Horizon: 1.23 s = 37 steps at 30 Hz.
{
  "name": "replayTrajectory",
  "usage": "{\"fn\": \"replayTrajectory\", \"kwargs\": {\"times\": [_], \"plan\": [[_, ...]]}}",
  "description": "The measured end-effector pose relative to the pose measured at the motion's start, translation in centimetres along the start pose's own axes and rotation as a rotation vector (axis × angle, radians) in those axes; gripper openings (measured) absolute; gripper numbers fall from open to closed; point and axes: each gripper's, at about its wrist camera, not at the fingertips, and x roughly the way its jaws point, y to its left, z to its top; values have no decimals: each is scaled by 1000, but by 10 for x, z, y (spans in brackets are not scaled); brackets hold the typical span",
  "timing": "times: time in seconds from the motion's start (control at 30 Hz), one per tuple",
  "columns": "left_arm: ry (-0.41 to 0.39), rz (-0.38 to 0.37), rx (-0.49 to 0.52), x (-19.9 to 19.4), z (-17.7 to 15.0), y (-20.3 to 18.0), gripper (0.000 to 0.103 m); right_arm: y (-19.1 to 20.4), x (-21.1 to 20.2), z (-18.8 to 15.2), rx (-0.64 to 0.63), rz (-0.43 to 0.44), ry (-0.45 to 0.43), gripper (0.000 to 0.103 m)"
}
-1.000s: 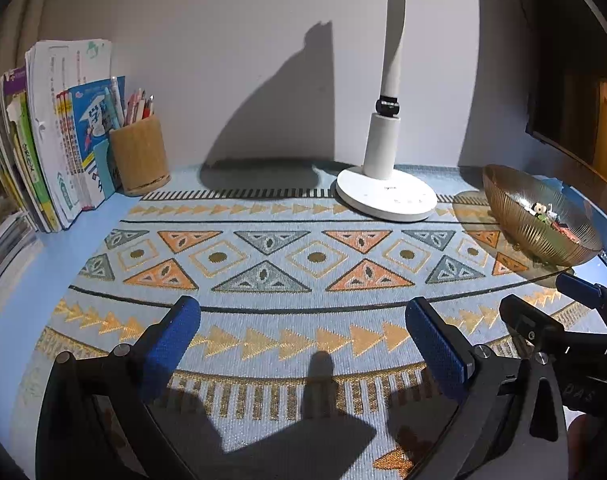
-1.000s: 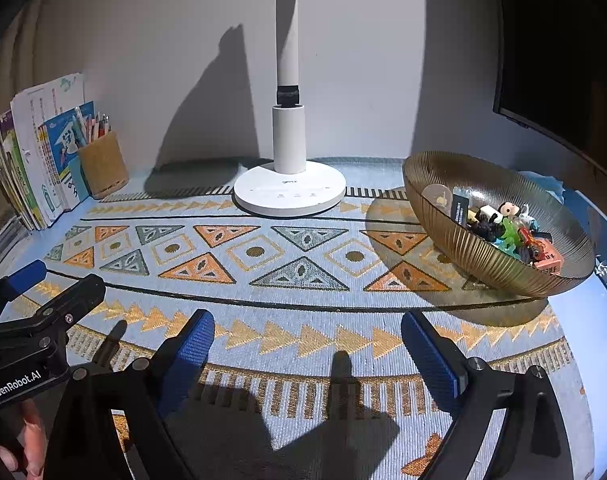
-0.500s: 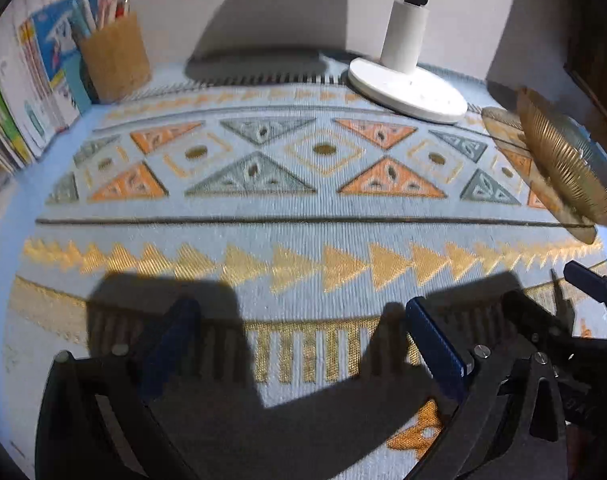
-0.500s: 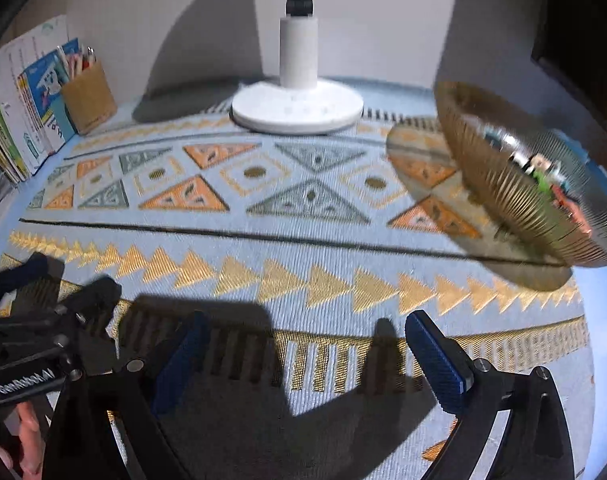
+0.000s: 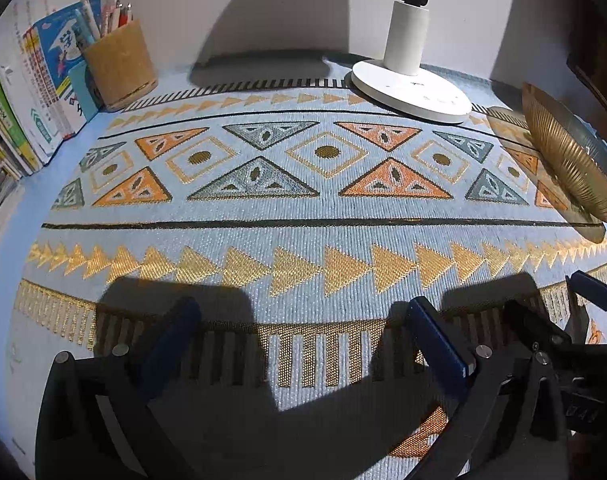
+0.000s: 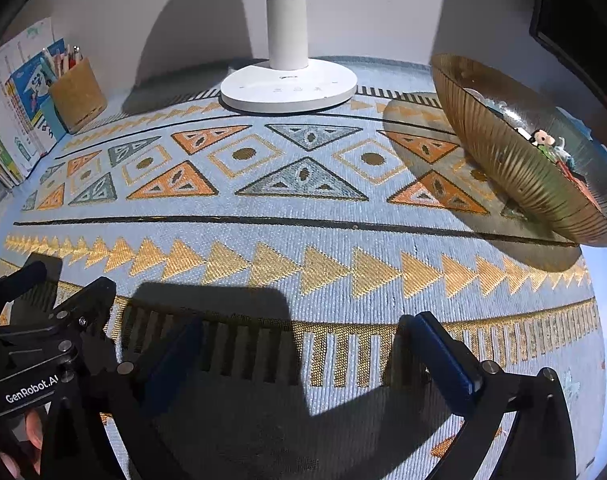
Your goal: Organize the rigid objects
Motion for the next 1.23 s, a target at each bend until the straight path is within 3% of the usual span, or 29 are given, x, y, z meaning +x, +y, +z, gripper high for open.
{"fn": "replayTrajectory", "kwargs": {"times": [0.27, 1.23], "plan": [[-18, -9, 14, 0, -1, 2, 103, 0, -1, -6, 8, -1, -57, 103], [-25, -10, 11, 1, 0, 0, 103, 1, -1, -5, 5, 0, -58, 103]]}}
